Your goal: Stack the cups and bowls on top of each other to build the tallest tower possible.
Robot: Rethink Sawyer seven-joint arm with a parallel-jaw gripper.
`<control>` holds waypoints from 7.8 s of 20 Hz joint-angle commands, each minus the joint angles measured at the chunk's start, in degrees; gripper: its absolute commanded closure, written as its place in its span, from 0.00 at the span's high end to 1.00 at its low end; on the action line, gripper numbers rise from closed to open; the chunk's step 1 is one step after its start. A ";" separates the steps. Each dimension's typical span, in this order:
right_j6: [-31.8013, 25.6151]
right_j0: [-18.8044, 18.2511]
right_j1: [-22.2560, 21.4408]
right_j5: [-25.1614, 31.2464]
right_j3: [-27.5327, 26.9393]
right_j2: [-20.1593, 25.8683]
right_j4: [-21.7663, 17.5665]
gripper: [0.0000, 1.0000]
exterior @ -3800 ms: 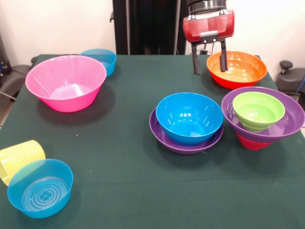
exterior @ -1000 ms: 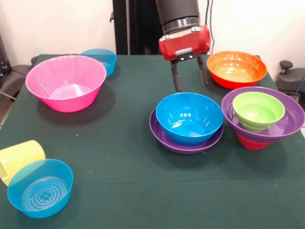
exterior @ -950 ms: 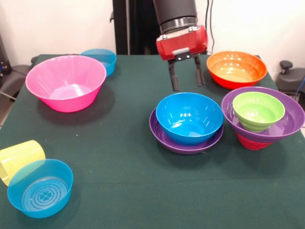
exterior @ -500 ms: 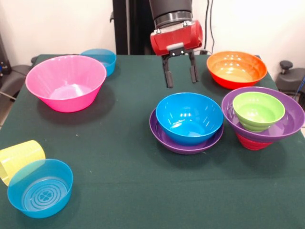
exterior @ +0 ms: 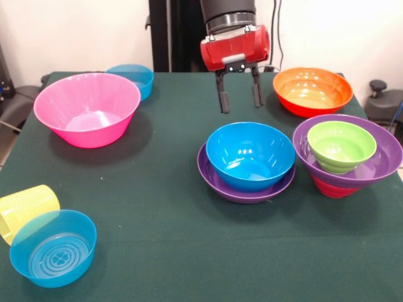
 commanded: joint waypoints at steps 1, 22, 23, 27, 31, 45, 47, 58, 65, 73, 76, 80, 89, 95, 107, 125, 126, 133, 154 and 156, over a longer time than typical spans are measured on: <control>-0.07 2.71 7.63 5.16 -5.72 -2.80 -1.79 1.00; -0.08 3.99 21.00 0.96 -15.56 -7.63 -3.70 1.00; -0.05 3.65 20.12 1.16 -14.78 -7.38 -4.03 1.00; 0.48 3.89 17.81 1.02 -11.94 -7.90 -4.18 1.00; 1.13 3.82 14.92 1.43 -9.11 -7.76 -4.24 1.00; 1.98 -0.45 -5.11 9.92 5.96 -1.33 -1.99 1.00; 1.73 -0.15 -4.24 9.45 5.23 -2.08 -1.93 1.00; 1.15 1.05 0.45 5.54 2.41 -4.98 -3.54 1.00; 0.83 3.76 6.01 1.12 -0.91 -8.95 -3.28 1.00; 0.68 4.39 9.98 -1.36 -3.47 -10.22 -3.71 1.00; 0.40 4.58 12.05 -2.59 -4.75 -11.01 -3.82 1.00; 0.37 4.21 13.38 -3.31 -5.66 -11.18 -4.25 1.00; 0.76 2.40 14.16 -3.11 -6.44 -10.35 -6.66 1.00; 0.78 1.27 15.26 -3.07 -7.94 -9.61 -8.06 1.00; 4.28 -0.27 12.16 -4.32 -4.65 -6.01 -7.91 1.00; 7.88 5.44 10.15 -7.80 -1.74 -7.45 2.58 1.00; 7.63 5.96 10.61 -8.12 -1.96 -7.95 2.90 1.00; 5.88 8.78 14.62 -10.89 -4.36 -11.26 4.47 1.00; 6.14 7.02 8.50 -6.97 -1.99 -9.27 2.94 1.00; 6.65 6.23 4.96 -4.79 -0.20 -7.93 2.61 1.00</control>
